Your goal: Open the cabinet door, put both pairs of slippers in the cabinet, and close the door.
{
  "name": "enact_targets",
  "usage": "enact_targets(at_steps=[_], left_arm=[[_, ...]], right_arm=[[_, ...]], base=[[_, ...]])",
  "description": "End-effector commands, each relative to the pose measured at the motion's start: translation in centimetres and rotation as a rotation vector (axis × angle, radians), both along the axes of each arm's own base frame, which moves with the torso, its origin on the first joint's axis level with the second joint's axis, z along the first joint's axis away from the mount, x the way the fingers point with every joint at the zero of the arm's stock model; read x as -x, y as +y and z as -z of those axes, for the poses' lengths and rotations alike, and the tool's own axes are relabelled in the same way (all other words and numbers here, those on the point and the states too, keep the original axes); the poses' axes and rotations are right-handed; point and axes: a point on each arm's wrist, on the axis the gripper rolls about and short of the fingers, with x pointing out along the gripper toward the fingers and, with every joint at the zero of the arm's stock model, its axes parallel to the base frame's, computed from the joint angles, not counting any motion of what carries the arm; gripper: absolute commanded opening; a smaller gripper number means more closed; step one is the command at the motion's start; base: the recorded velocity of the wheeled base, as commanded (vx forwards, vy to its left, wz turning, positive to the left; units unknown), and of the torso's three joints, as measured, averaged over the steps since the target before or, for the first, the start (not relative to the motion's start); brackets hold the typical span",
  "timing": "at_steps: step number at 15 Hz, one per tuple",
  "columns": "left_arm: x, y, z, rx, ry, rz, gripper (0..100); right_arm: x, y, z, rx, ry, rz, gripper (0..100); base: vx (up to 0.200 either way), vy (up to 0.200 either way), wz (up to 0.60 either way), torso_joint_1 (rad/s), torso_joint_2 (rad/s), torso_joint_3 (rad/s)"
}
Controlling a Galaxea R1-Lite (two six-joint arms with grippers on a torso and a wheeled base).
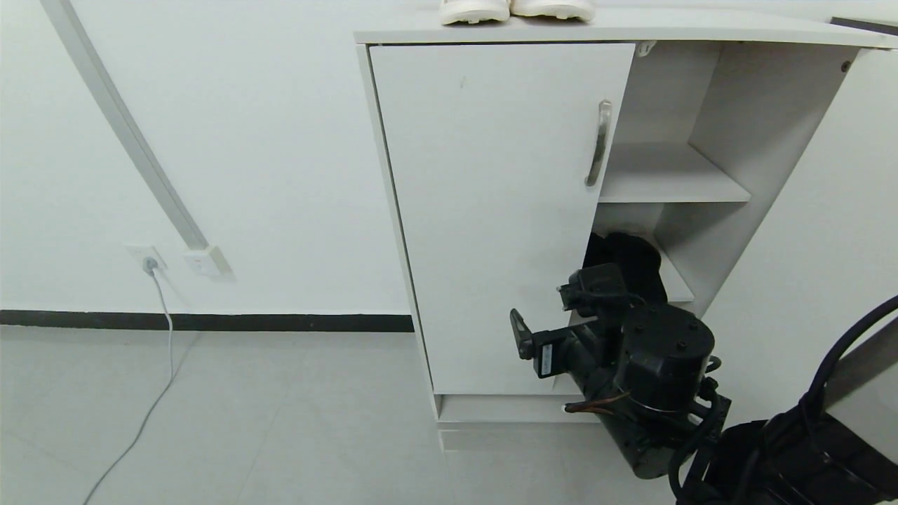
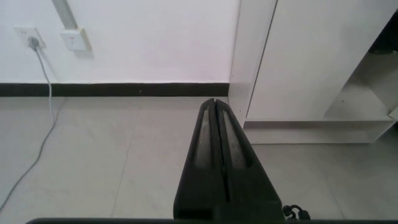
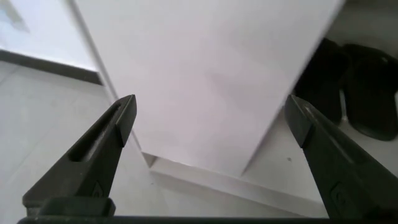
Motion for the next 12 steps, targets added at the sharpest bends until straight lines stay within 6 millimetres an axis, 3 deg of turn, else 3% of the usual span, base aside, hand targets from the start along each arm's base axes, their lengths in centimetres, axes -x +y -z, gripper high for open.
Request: enact_targets(at_steps=[1,12], left_arm=[[-0.01,0.0,0.0,0.001,0.002,0.0,0],[-0.01,0.01,0.0,0.001,0.002,-0.002,0]], right_arm=[[0.04,-0.19,0.05,-0.007,-0.012,-0.017,100],[0.0,-0.44,0.75,0.026,-0.003,-0.015,100]], base=[[0.0,0.0,0.0,0.0,0.0,0.0],[0.0,0.0,0.0,0.0,0.0,0.0]])
